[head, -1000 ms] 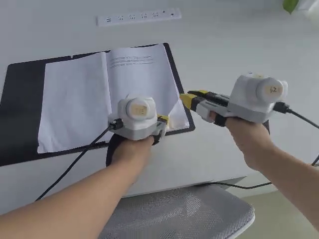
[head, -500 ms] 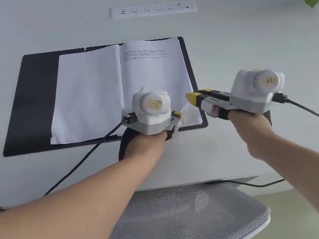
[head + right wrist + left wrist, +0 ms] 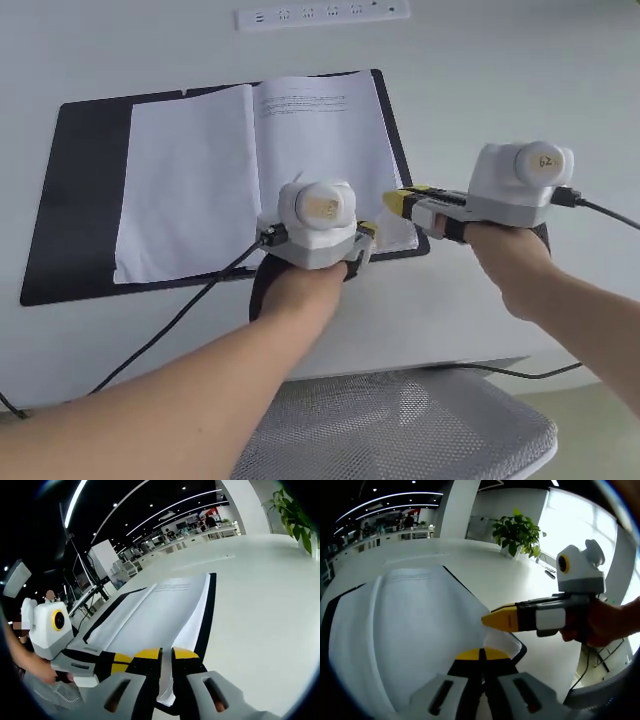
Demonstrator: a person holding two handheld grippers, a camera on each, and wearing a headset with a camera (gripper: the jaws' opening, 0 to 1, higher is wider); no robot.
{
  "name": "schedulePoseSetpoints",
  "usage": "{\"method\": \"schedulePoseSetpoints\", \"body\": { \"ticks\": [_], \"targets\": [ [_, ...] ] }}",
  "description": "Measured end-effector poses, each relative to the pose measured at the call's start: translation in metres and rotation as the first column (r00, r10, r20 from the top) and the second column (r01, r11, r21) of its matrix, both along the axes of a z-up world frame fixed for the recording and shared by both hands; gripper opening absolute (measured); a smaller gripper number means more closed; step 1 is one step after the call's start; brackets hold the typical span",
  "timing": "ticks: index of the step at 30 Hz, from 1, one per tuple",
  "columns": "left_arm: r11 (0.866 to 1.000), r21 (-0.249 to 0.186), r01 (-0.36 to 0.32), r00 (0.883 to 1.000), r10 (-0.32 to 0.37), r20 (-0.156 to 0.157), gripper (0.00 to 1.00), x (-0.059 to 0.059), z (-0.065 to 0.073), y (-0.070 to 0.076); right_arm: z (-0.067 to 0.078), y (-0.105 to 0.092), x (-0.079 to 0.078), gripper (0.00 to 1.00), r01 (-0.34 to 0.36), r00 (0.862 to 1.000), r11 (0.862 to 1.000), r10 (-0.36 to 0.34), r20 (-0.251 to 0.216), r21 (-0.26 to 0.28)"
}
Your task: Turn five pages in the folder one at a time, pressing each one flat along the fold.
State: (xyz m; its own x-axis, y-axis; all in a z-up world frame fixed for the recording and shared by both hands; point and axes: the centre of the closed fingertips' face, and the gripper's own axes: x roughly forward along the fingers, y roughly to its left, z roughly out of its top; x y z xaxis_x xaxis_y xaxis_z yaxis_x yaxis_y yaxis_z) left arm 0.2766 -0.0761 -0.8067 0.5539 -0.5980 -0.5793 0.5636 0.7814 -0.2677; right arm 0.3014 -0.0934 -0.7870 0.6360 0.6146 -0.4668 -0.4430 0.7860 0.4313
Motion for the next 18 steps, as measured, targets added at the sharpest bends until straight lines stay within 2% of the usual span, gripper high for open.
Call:
{"method": "schedulePoseSetpoints", "body": {
  "ticks": [8,10,12,13,15,16,18],
  "targets": [
    [1.000,0.001,0.001,1.000,-0.001,0.002,0.00,-0.0001,-0.0006,-0.0002,-0.0011,-0.0003,0.0003,0.05,0.012,1.000,1.000,-0.012,-0.017,0.019],
    [1.000,0.002,0.002,1.000,-0.002,0.002,0.00,-0.0001,-0.0007,-0.0003,0.0017,0.0024,0.0003,0.03,0.024,0.999,0.998,-0.023,-0.025,0.065],
    [1.000,0.001,0.001,1.000,-0.001,0.000,0.00,-0.0001,-0.0007,-0.0001,0.0002,0.0013,0.0004,0.02,0.030,0.999,0.998,-0.029,-0.026,0.052],
    [1.000,0.000,0.001,1.000,-0.001,-0.001,0.00,0.0000,-0.0006,-0.0001,0.0021,0.0034,0.0006,0.00,0.037,0.999,0.996,-0.035,-0.031,0.078],
    [1.000,0.002,0.006,1.000,-0.006,0.001,0.00,0.0003,-0.0006,-0.0001,-0.0003,0.0018,0.0007,0.00,0.047,0.998,0.997,-0.044,-0.039,0.068],
    [1.000,-0.001,0.004,1.000,-0.004,-0.003,0.00,0.0005,-0.0006,-0.0001,0.0005,0.0029,0.0009,0.00,0.059,0.997,0.994,-0.056,-0.045,0.089],
    [1.000,-0.001,0.008,1.000,-0.008,-0.005,0.00,0.0003,-0.0003,0.0000,-0.0009,0.0013,0.0005,0.00,0.069,0.997,0.994,-0.065,-0.051,0.086]
  ]
}}
